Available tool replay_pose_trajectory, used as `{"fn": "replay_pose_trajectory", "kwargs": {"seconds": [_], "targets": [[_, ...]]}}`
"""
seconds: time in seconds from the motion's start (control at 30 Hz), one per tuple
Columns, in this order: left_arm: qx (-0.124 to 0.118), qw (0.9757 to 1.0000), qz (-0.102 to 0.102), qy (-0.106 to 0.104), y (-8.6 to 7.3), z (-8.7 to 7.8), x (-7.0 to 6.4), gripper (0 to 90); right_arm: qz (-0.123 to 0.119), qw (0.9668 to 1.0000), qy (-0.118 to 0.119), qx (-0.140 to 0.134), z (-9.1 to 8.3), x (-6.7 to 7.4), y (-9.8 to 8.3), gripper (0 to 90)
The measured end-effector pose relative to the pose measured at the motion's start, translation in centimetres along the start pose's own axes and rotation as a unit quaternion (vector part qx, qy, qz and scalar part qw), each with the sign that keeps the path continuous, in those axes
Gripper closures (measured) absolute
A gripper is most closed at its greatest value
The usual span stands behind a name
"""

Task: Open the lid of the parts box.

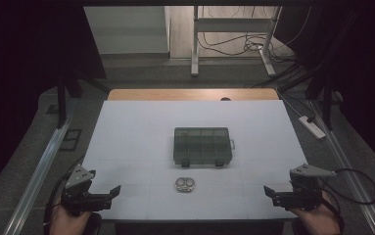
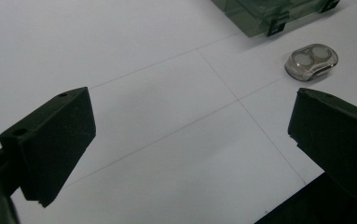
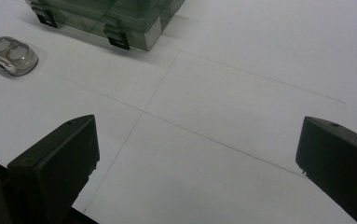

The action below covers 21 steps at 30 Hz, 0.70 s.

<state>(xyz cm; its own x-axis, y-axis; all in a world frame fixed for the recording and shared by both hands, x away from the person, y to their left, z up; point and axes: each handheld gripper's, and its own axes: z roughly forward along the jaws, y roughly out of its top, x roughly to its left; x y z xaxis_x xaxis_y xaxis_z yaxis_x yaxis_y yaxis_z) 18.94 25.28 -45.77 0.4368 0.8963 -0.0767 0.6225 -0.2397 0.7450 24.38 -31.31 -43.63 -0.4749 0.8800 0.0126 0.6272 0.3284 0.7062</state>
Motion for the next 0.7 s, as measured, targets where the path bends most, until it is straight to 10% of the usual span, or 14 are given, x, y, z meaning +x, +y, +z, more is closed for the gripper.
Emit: {"fn": "replay_pose_trajectory", "kwargs": {"seconds": [0.7], "targets": [[-0.002, 0.9997, -0.017, -0.016, 0.01, 0.04, 0.46, 0.8, -0.002, 1.0, 0.002, -0.002, -0.06, 0.07, -0.01, 0.0]]}}
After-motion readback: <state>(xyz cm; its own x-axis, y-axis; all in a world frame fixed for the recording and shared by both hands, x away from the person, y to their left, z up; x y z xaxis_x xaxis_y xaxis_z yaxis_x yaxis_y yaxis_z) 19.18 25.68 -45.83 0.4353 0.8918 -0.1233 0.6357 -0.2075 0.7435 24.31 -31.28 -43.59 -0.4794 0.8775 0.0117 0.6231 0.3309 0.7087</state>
